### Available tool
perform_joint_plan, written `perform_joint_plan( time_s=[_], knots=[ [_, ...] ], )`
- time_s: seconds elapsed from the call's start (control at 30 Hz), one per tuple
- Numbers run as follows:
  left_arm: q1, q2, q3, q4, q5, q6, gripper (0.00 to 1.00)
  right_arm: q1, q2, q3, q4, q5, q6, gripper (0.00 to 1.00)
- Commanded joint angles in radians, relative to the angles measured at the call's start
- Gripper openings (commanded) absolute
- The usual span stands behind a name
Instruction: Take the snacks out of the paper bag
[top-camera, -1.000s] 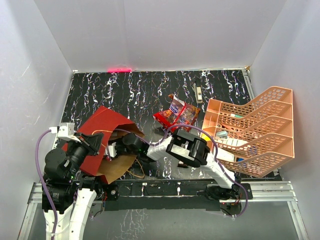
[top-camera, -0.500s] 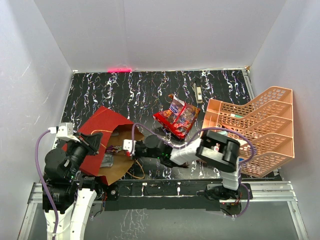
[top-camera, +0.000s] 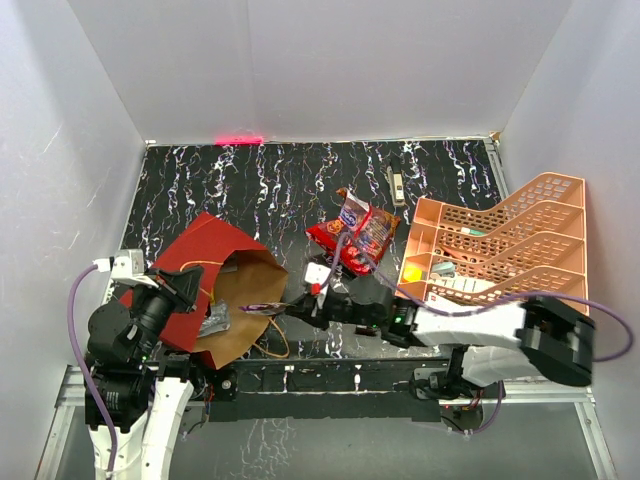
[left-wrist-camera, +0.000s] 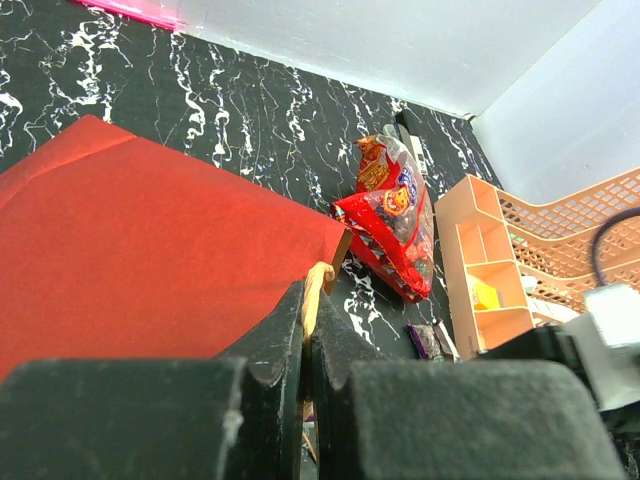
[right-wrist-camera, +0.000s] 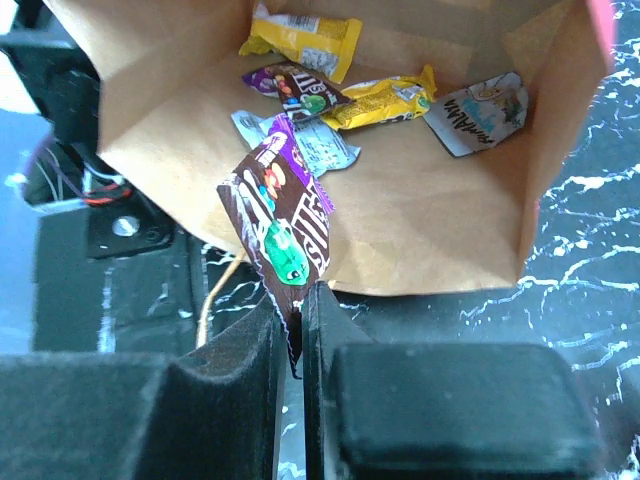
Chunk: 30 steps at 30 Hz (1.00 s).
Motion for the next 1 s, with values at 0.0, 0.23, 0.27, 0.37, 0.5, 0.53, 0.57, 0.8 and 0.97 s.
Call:
perform_joint_plan(
  time_s=[0.0,0.23,0.27,0.37,0.5,0.53,0.57,0.8,0.97],
  knots=[
    [0.008,-0.014,-0.005,0.024,-0.024,-0.006,0.0,-0.001,-0.258,0.023,-0.389,0.065,0.13,0.07],
    [0.009,-0.011,-0.008,0.024,-0.033,-0.012,0.0,-0.001,-0.592,0.048,-0.885,0.359,0.466,0.07],
    [0.01,-0.01,-0.008,0.023,-0.034,-0.012,0.0,-0.001,-0.606,0.058,-0.951,0.414,0.531,0.07],
    [0.01,-0.007,-0.009,0.024,-0.035,-0.013,0.0,-0.001,-0.598,0.067,-1.048,0.516,0.645,0.07],
    [0.01,-0.013,-0.009,0.024,-0.036,-0.013,0.0,-0.001,-0.526,0.065,-1.054,0.669,0.723,0.07],
    [0.009,-0.012,-0.009,0.024,-0.034,-0.013,0.0,-0.001,-0.509,0.066,-1.04,0.704,0.728,0.07],
    [0.009,-0.009,-0.008,0.024,-0.031,-0.013,0.0,-0.002,-0.497,0.058,-1.007,0.736,0.709,0.07],
    [0.009,-0.009,-0.008,0.024,-0.027,-0.012,0.0,-0.004,-0.412,0.004,-0.858,0.793,0.55,0.07],
    [0.009,-0.006,-0.007,0.02,-0.027,-0.012,0.0,-0.003,-0.371,-0.052,-0.851,0.736,0.639,0.11]
  ],
)
